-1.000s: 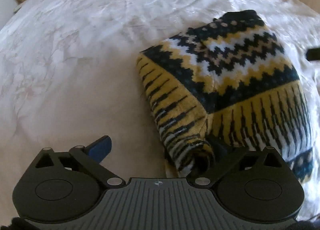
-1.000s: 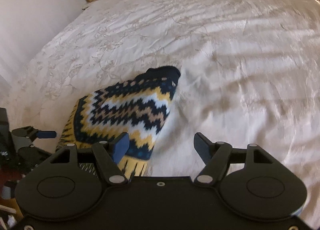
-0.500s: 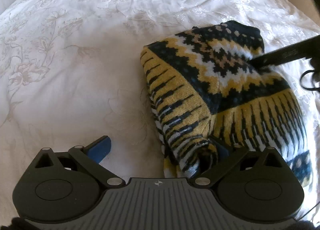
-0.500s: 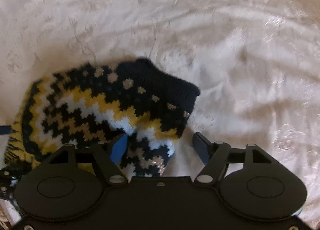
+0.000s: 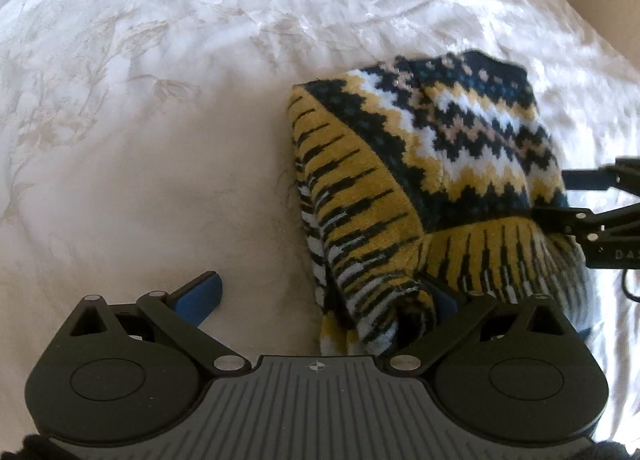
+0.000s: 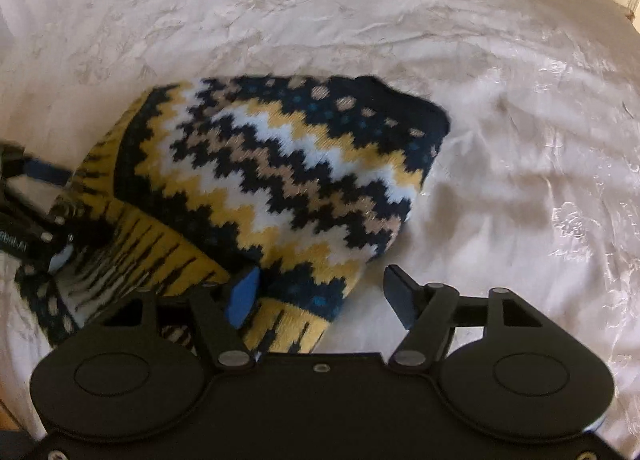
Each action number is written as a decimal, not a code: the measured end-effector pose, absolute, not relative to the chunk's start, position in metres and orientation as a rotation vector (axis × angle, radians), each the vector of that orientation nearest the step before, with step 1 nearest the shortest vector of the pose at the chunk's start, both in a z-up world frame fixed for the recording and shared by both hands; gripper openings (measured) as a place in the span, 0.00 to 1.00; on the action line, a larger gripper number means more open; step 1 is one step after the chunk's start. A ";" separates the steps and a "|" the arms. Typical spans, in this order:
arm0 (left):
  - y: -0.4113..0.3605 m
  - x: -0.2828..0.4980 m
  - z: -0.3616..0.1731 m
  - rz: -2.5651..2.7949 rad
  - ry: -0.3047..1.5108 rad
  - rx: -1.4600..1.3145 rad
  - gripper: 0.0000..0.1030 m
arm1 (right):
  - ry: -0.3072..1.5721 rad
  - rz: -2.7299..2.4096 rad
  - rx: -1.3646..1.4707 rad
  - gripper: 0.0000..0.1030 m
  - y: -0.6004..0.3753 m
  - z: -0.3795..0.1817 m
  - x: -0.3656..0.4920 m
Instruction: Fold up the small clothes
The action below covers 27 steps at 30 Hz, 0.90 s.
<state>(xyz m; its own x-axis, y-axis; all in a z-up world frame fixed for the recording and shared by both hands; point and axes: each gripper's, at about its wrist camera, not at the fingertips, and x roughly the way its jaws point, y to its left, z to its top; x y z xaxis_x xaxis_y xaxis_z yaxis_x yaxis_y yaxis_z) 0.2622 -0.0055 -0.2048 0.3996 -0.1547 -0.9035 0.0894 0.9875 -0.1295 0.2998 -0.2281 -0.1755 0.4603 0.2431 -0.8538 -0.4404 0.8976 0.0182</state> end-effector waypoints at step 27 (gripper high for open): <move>0.018 0.209 -0.139 0.110 0.999 -0.104 0.97 | 0.862 0.511 -0.207 0.75 -0.232 -0.119 0.228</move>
